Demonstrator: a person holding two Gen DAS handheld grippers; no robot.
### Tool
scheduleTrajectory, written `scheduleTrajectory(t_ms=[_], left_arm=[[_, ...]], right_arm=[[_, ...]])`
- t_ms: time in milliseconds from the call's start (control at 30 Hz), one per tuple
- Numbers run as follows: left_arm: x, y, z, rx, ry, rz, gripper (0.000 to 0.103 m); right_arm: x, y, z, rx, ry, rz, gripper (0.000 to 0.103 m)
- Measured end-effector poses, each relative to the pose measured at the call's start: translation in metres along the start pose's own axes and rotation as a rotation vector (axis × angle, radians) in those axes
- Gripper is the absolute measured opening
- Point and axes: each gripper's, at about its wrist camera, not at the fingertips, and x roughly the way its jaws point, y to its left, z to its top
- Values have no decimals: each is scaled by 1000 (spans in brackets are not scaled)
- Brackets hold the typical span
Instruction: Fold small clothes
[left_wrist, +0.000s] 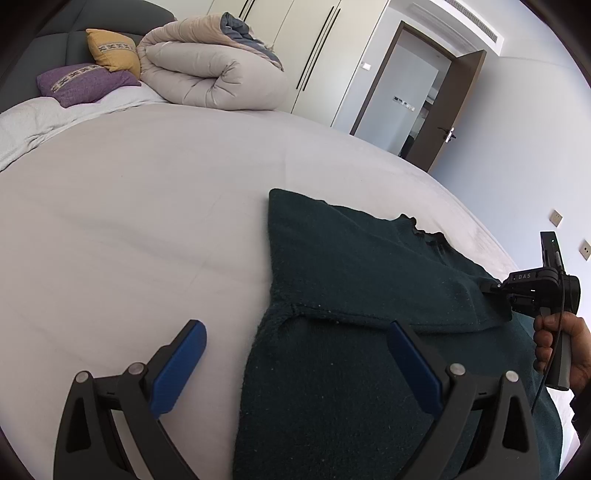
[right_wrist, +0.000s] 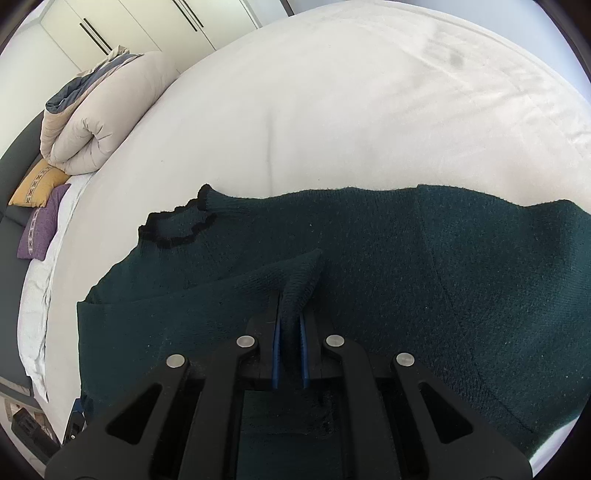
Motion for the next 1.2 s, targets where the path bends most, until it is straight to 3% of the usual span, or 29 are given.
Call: scheduleTrajectory(t_ms=[367, 567, 733, 833, 900, 967, 1033, 1100, 1200], left_arm=[[0, 1, 1, 3, -2, -2, 100], [0, 1, 3, 1, 7, -4, 100], [-22, -1, 26, -24, -80, -54, 100], [-23, -7, 52, -30, -95, -56, 96], [-12, -16, 69, 3, -71, -49, 88], [8, -29, 81, 66, -26, -35, 75], [31, -37, 83, 106, 29, -26, 69], [55, -39, 77, 112, 88, 0, 69], [90, -38, 53, 145, 199, 66, 68]], right_arm=[[-8, -38, -19, 18, -19, -3, 7], [-3, -33, -23, -39, -37, -45, 7], [-9, -34, -27, -47, -36, -21, 14], [-23, -45, -27, 16, -26, -6, 14], [-39, -54, -30, 73, -74, -4, 14], [-52, -53, -33, 79, -99, 61, 14], [-59, -46, -38, 75, -101, 151, 14], [-54, -36, -44, 63, -56, 251, 14], [-28, -32, -53, 59, 43, 274, 14]])
